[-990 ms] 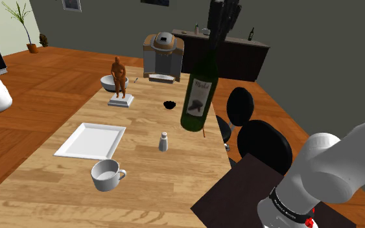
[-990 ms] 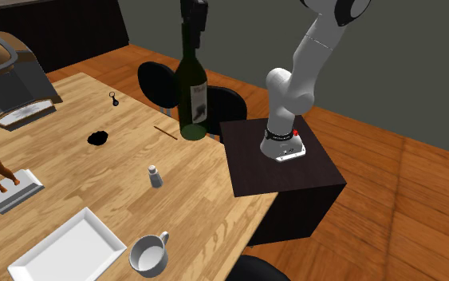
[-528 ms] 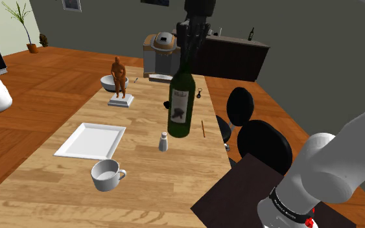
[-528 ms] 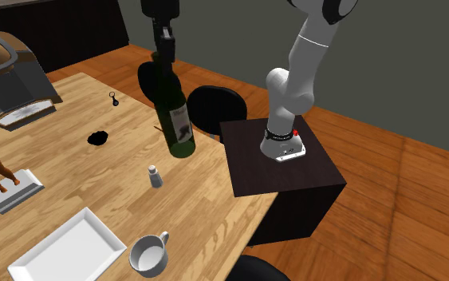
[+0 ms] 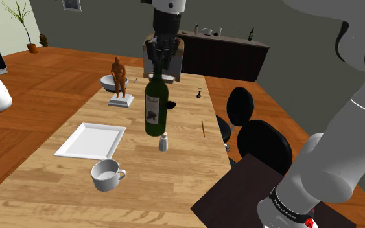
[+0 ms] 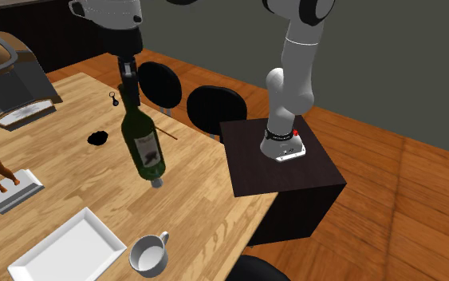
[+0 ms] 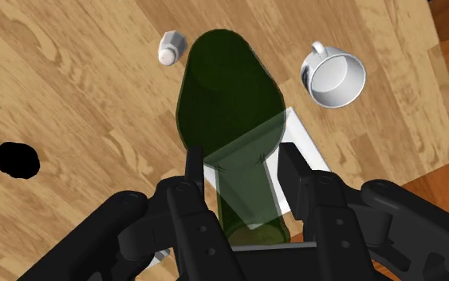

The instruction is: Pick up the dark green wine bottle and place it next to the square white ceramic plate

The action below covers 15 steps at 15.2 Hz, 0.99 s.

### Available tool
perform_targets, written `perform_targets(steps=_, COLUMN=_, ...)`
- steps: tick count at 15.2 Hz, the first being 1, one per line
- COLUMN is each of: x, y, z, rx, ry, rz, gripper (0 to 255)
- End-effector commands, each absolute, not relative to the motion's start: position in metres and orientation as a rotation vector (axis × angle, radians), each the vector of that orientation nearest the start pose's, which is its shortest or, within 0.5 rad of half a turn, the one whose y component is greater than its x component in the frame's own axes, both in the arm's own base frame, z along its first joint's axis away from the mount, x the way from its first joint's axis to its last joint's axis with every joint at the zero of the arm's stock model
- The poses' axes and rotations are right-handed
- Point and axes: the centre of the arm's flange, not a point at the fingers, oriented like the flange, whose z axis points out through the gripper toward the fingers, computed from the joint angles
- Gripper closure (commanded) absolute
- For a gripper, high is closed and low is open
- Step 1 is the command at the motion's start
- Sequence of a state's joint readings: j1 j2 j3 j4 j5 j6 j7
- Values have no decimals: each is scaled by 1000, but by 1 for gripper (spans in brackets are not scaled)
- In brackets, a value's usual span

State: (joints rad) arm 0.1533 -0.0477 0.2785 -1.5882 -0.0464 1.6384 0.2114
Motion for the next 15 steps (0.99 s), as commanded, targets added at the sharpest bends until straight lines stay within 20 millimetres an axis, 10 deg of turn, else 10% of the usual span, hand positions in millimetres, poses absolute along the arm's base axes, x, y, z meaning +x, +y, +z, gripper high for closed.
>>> perform_targets(steps=1, x=515, y=237, z=631, rx=-3143, ry=-350, rz=-174, gripper=255)
perform_targets(steps=12, x=627, y=282, z=550, rx=-3143, ry=-350, rz=-174, gripper=255)
perform_targets(steps=15, x=630, y=283, z=537, rx=-3143, ry=-350, rz=-174, gripper=255)
